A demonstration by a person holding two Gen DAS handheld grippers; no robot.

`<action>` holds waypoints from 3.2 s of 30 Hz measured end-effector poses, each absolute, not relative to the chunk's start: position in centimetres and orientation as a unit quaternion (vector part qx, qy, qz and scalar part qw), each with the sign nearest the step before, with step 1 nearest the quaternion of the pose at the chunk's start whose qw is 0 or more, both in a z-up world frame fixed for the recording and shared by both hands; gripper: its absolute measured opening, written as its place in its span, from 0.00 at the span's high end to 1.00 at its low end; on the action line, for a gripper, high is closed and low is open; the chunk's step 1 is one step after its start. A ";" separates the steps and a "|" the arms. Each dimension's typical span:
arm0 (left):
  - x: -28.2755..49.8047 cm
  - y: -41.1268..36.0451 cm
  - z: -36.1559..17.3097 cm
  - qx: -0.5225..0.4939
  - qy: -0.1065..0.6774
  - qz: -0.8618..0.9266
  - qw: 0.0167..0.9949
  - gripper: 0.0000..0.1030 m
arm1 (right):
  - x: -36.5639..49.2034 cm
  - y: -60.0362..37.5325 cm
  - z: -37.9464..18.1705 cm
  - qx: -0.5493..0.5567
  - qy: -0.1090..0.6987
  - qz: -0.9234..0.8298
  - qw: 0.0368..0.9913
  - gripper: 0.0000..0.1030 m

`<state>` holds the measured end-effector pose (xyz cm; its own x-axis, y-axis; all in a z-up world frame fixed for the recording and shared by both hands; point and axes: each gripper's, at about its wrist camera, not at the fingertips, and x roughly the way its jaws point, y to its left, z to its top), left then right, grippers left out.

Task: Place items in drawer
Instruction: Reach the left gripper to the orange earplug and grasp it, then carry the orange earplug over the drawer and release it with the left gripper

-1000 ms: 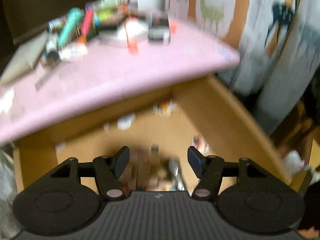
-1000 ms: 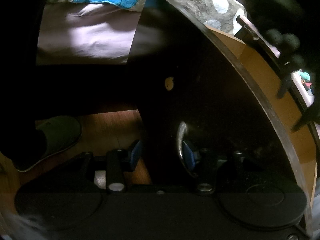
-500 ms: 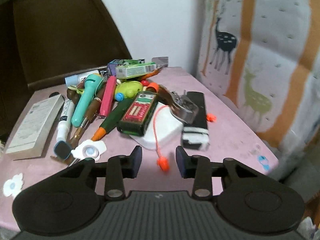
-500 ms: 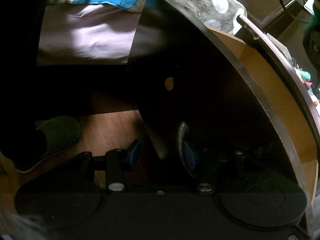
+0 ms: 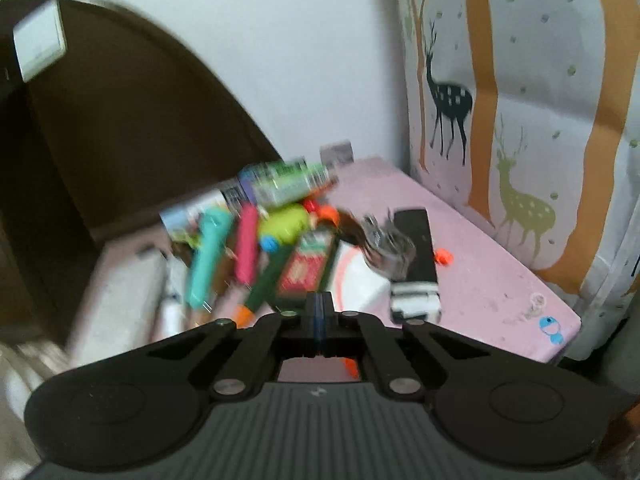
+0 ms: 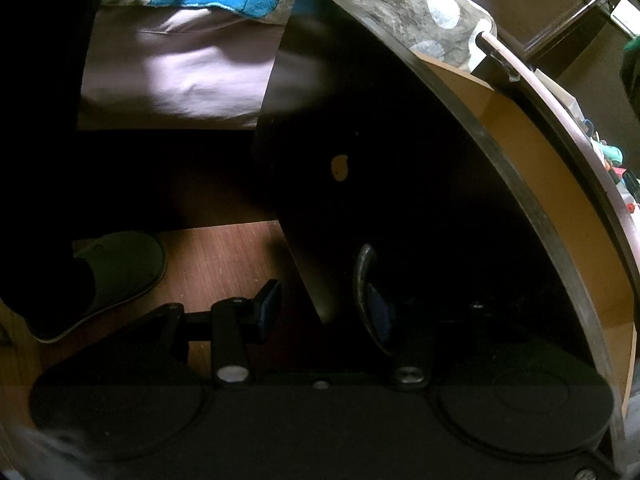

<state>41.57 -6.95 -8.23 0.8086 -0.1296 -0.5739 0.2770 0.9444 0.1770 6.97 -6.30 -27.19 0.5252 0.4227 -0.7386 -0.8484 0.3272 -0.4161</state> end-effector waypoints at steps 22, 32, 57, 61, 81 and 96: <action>42.1 -7.8 -12.8 0.125 0.334 -0.132 0.925 0.89 | 7.0 -6.4 -27.2 -0.411 0.258 0.414 0.770 0.53; 38.5 -9.6 -7.7 0.320 0.236 -0.090 0.913 0.89 | 6.9 -6.4 -27.3 -0.415 0.256 0.415 0.768 0.53; 41.4 -7.6 -0.6 0.349 0.176 0.011 0.920 0.89 | 6.9 -6.4 -27.3 -0.425 0.252 0.417 0.763 0.53; 43.2 -5.9 -0.2 0.331 0.193 0.042 0.923 0.89 | 6.8 -6.4 -27.3 -0.425 0.252 0.418 0.762 0.53; 31.4 -3.0 5.6 0.273 0.132 0.016 0.953 0.89 | 7.0 -6.4 -27.3 -0.426 0.253 0.417 0.762 0.58; 27.6 -3.4 -6.9 0.196 0.304 -0.076 0.929 0.89 | 7.0 -6.5 -27.2 -0.429 0.251 0.418 0.760 0.58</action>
<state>27.57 -3.36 -6.87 0.8041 -0.0215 -0.5940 0.2592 0.9120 0.3179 7.05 -6.46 -27.24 0.5248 0.4194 -0.7408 -0.8509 0.2831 -0.4425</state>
